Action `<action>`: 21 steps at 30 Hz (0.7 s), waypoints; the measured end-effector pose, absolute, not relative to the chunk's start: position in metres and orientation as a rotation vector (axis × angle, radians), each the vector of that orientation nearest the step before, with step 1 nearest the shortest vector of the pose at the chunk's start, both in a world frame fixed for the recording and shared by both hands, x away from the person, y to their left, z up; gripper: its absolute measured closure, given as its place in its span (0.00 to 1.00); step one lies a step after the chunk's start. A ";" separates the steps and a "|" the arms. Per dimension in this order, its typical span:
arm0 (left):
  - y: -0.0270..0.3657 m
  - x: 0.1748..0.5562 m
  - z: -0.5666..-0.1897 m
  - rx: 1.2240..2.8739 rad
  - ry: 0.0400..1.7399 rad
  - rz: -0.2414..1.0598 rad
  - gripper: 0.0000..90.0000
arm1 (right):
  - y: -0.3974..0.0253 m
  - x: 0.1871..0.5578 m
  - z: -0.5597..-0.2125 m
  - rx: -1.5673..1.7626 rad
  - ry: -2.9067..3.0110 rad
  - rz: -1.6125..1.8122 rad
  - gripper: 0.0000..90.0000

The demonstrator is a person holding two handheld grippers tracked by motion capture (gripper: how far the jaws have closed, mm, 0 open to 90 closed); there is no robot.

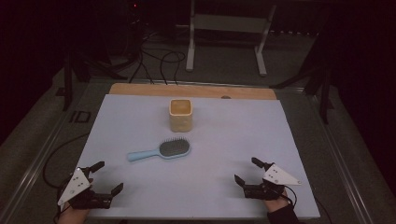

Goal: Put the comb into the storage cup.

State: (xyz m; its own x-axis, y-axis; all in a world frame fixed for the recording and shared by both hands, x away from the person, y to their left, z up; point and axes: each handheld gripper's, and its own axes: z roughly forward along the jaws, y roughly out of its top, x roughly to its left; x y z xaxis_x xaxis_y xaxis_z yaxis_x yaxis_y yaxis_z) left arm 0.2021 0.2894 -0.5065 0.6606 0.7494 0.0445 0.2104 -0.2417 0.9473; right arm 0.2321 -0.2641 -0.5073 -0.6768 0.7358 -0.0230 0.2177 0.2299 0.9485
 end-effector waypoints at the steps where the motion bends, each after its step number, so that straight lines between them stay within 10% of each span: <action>1: 0.289 0.202 -0.506 1.777 0.772 0.615 0.00 | -0.264 0.232 -0.507 0.873 2.037 1.449 0.10; 21: 0.288 0.204 -0.505 1.775 0.771 0.614 0.00 | -0.262 0.230 -0.508 0.852 2.046 1.432 0.10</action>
